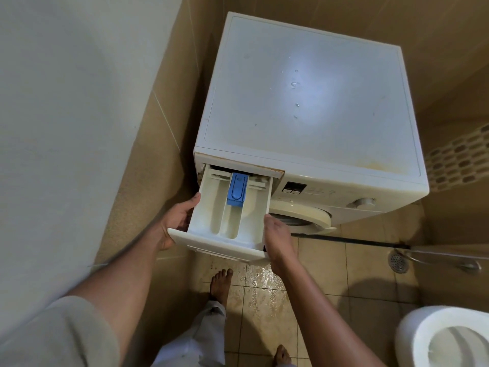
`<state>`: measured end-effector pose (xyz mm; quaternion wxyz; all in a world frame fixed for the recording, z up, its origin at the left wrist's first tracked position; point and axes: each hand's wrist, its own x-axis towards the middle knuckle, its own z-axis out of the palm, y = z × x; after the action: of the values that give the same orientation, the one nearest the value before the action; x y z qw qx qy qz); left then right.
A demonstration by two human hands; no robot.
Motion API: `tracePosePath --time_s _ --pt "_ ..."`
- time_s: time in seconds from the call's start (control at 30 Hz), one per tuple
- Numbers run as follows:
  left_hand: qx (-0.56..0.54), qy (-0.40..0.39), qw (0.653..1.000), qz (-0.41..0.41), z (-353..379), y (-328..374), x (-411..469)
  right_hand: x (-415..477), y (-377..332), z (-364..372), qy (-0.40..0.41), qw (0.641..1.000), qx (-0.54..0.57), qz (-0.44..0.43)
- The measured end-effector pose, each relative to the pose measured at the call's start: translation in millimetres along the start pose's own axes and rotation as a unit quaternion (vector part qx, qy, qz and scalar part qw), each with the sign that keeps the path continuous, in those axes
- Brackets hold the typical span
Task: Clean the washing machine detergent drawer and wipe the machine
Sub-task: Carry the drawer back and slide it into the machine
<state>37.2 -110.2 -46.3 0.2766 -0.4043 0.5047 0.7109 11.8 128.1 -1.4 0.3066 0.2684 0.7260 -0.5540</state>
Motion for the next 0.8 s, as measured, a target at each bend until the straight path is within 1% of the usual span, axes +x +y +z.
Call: tracePosePath --time_s 0.13,0.3,0.5,0.6,0.7,0.8 --pt "-0.002 -0.011 1.0 -0.008 0 -4 4 4 4 -3 0.001 1.0 0.016 -0.004" --pt "0.009 -0.007 1.0 -0.01 1 -5 8 5 7 -3 -0.006 1.0 -0.02 -0.001" --pt "0.004 -0.01 1.0 -0.003 -1 -4 8 7 5 -5 0.003 0.998 -0.053 -0.023" --pt "-0.011 -0.011 1.0 -0.008 -4 -9 10 10 6 -6 0.004 0.998 -0.056 -0.024" --pt "-0.005 -0.008 1.0 -0.007 -1 -9 10 15 10 -7 -0.013 0.999 -0.045 -0.019" --pt "-0.007 -0.002 1.0 -0.004 1 -8 8 16 11 -7 -0.008 0.999 -0.047 -0.025"
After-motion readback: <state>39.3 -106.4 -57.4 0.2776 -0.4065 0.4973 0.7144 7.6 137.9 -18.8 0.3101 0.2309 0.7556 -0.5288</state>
